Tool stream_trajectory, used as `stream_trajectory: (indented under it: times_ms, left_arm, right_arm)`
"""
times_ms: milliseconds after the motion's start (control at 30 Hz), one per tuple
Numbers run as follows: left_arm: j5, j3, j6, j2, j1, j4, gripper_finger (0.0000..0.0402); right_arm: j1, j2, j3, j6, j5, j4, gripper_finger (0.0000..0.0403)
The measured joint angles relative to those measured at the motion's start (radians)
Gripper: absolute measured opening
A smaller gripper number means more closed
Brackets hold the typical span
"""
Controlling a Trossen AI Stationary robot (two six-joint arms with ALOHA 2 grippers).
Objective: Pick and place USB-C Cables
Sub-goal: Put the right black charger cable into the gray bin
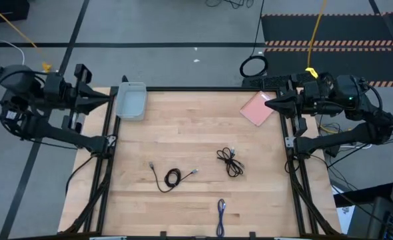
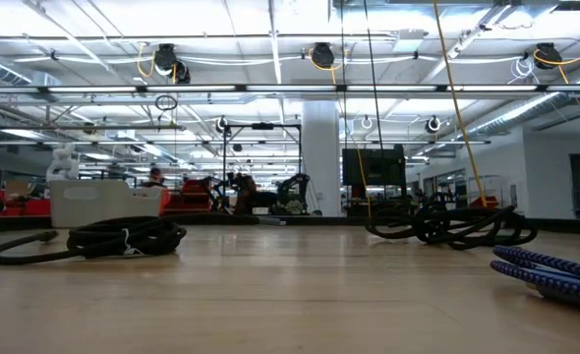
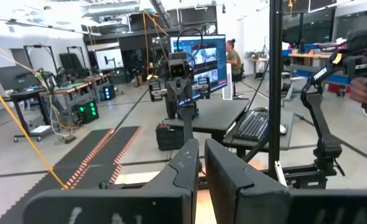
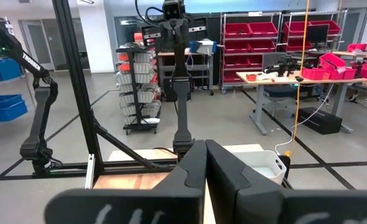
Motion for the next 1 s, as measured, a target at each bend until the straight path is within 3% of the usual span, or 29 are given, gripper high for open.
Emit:
stream_trajectory:
  times_ms: [433,700,1000]
  left_arm:
    - [0.008,-0.025,0.002,0.004,0.000,-0.047,0.0033]
    - [0.007,-0.025,-0.001,0.008,0.000,-0.046,0.0033]
    - [0.008,-0.026,-0.023,0.043,0.000,-0.052,0.0033]
  right_arm:
    - [0.000,0.004,0.000,0.040,0.000,-0.001,0.0000]
    - [0.000,0.092,0.009,0.041,-0.001,0.000,0.0000]
    - [0.000,0.293,0.263,0.033,-0.004,-0.178,0.0000]
